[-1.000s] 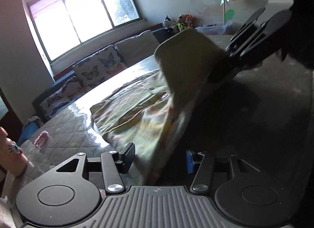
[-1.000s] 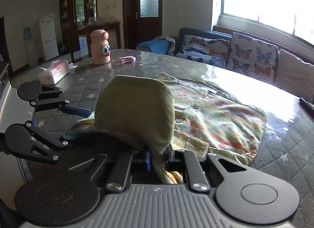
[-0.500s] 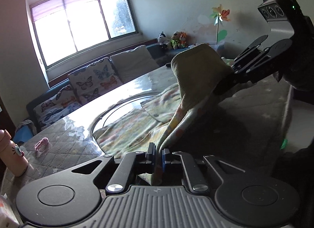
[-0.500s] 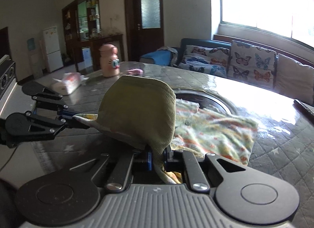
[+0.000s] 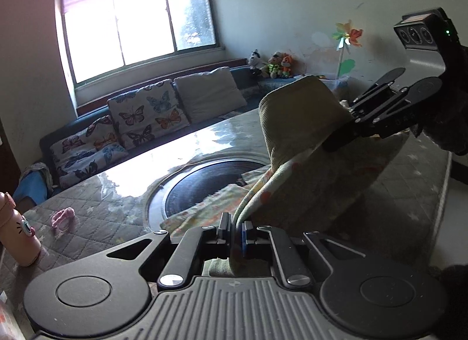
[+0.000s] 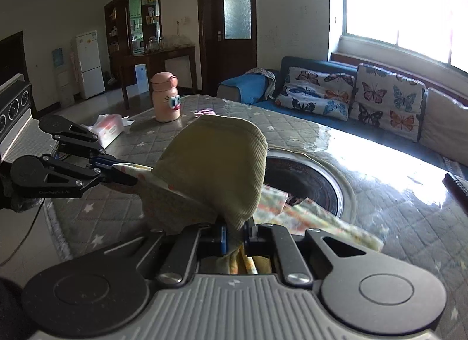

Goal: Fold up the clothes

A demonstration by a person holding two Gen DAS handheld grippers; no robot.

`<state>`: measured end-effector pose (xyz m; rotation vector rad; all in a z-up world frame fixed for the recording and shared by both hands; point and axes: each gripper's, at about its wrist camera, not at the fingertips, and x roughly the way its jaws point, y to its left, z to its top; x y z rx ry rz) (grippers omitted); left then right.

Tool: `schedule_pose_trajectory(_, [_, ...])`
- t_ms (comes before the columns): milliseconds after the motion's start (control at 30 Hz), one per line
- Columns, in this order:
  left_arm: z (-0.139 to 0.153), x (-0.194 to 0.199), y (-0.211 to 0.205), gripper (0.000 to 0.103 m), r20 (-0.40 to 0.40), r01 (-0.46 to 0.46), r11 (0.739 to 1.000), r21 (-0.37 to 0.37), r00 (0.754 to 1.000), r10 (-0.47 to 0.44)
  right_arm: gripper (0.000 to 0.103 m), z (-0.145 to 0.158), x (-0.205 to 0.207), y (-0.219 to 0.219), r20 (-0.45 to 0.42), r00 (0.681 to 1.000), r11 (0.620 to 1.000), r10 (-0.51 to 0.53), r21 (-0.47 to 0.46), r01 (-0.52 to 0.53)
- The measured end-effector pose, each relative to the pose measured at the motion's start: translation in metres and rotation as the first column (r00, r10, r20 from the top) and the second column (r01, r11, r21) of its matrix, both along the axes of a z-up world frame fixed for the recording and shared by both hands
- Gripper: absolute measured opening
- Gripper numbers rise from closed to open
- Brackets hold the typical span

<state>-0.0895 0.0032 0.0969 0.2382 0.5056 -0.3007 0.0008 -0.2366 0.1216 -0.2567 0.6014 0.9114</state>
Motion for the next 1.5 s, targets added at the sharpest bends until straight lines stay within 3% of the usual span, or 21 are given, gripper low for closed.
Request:
schedule_pose_trajectory(233, [-0.012, 0.071, 0.012, 0.008, -0.068, -0.054, 0.999, -0.006, 0.996, 0.054, 0.009, -0.007, 0.070, 0.024, -0.062, 0.998, 1.000, -0.010, -0.028, 0.009])
schedule_pose_trajectory(467, [-0.053, 0.135, 0.019, 0.009, -0.173, -0.129, 0.992, 0.014, 0.976, 0.129, 0.011, -0.045, 0.125, 0.055, -0.118, 0.990, 0.994, -0.074, -0.094, 0.063])
schedule_pose_trajectory(533, [-0.064, 0.142, 0.020, 0.011, -0.194, -0.153, 0.988, 0.012, 0.969, 0.152, 0.023, -0.058, 0.131, 0.058, -0.114, 0.987, 0.990, -0.112, -0.103, 0.100])
schedule_pose_trajectory(667, [-0.074, 0.147, 0.021, 0.014, -0.205, -0.188, 0.982, 0.004, 0.961, 0.185, 0.028, -0.072, 0.134, 0.047, -0.091, 0.977, 0.980, -0.194, -0.071, 0.188])
schedule_pose_trajectory(733, [-0.075, 0.148, 0.020, 0.020, -0.197, -0.205, 0.979, 0.013, 0.959, 0.203, 0.031, -0.074, 0.133, 0.037, -0.092, 0.968, 0.972, -0.235, -0.041, 0.232])
schedule_pose_trajectory(800, [-0.075, 0.149, 0.020, 0.035, -0.188, -0.227, 0.974, 0.028, 0.955, 0.228, 0.031, -0.077, 0.132, 0.027, -0.099, 0.957, 0.962, -0.274, -0.008, 0.274])
schedule_pose_trajectory(867, [-0.075, 0.150, 0.020, 0.043, -0.181, -0.250, 0.967, 0.038, 0.950, 0.253, 0.033, -0.084, 0.127, 0.014, -0.121, 0.945, 0.951, -0.304, 0.028, 0.309])
schedule_pose_trajectory(1133, [-0.072, 0.147, 0.028, 0.060, -0.176, -0.341, 0.940, 0.017, 0.925, 0.338, 0.034, -0.114, 0.128, -0.011, -0.184, 0.895, 0.907, -0.407, 0.039, 0.420])
schedule_pose_trajectory(1200, [-0.069, 0.145, 0.028, 0.070, -0.167, -0.358, 0.933, 0.015, 0.920, 0.356, 0.037, -0.109, 0.127, -0.010, -0.165, 0.897, 0.905, -0.409, 0.051, 0.422])
schedule_pose_trajectory(1367, [-0.062, 0.140, 0.026, 0.098, -0.146, -0.399, 0.917, 0.008, 0.906, 0.396, 0.055, -0.099, 0.124, -0.003, -0.128, 0.906, 0.907, -0.404, 0.076, 0.415])
schedule_pose_trajectory(1500, [-0.056, 0.145, 0.011, 0.103, -0.129, -0.368, 0.930, 0.015, 0.921, 0.366, 0.055, -0.096, 0.128, 0.021, -0.151, 0.926, 0.931, -0.346, 0.073, 0.359])
